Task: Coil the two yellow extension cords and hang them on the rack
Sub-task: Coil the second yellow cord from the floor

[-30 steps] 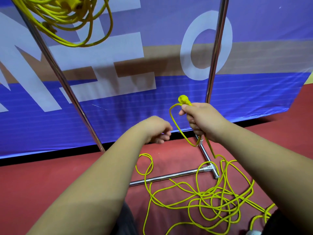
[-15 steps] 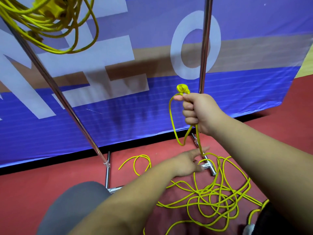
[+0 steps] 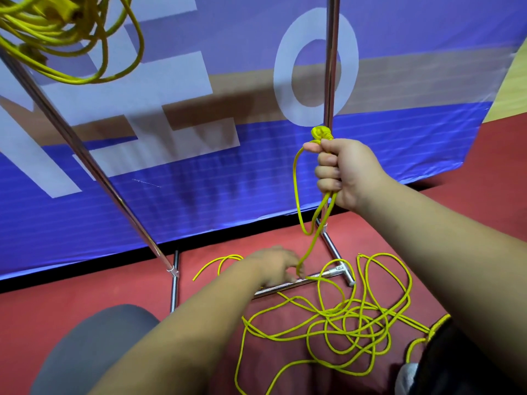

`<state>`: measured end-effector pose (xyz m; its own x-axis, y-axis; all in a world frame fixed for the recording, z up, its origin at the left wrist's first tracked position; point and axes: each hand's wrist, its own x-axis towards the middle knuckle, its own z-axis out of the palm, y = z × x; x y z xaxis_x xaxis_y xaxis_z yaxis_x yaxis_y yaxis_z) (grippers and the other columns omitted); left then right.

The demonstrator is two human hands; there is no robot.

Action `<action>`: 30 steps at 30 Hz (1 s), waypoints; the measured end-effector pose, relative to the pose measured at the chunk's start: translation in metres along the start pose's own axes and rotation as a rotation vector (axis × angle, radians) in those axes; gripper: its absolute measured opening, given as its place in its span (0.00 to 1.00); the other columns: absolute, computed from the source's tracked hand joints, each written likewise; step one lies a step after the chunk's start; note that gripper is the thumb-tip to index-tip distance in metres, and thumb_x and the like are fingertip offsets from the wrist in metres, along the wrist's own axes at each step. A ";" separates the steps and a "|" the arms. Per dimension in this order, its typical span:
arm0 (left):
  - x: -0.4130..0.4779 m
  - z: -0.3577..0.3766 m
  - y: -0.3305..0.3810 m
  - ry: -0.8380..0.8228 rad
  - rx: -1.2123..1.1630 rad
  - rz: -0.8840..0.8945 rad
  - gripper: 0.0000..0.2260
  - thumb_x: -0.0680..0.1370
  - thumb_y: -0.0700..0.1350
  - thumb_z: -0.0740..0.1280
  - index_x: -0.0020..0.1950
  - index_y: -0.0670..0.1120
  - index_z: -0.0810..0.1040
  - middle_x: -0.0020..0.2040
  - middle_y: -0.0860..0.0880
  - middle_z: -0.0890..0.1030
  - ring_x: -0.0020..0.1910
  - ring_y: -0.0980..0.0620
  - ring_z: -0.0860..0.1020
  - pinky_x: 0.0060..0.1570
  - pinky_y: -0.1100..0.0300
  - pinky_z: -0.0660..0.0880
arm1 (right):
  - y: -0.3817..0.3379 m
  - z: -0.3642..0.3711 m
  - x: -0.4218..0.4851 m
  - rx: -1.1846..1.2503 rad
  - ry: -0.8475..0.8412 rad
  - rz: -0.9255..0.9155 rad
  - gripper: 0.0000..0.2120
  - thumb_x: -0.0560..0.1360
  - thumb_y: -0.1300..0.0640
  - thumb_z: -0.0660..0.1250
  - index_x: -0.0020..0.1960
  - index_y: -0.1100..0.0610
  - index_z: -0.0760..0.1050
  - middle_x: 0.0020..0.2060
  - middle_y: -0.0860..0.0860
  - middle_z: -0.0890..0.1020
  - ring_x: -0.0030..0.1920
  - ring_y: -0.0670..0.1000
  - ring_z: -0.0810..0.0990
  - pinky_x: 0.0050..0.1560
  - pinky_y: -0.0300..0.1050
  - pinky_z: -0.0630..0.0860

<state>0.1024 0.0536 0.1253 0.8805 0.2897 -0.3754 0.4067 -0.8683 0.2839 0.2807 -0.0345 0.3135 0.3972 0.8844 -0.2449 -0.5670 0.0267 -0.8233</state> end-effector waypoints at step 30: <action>-0.117 -0.140 -0.019 0.497 -0.633 -0.137 0.11 0.75 0.49 0.69 0.56 0.54 0.84 0.42 0.56 0.80 0.37 0.57 0.75 0.42 0.58 0.75 | 0.083 0.008 0.010 -0.659 -0.254 0.088 0.12 0.83 0.52 0.71 0.63 0.56 0.81 0.30 0.47 0.70 0.29 0.49 0.55 0.25 0.39 0.56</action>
<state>0.0257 0.0927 0.2868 0.7579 0.6504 -0.0500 0.4481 -0.4634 0.7645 0.2320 -0.0196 0.2471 0.1444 0.9537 -0.2637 -0.0031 -0.2660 -0.9640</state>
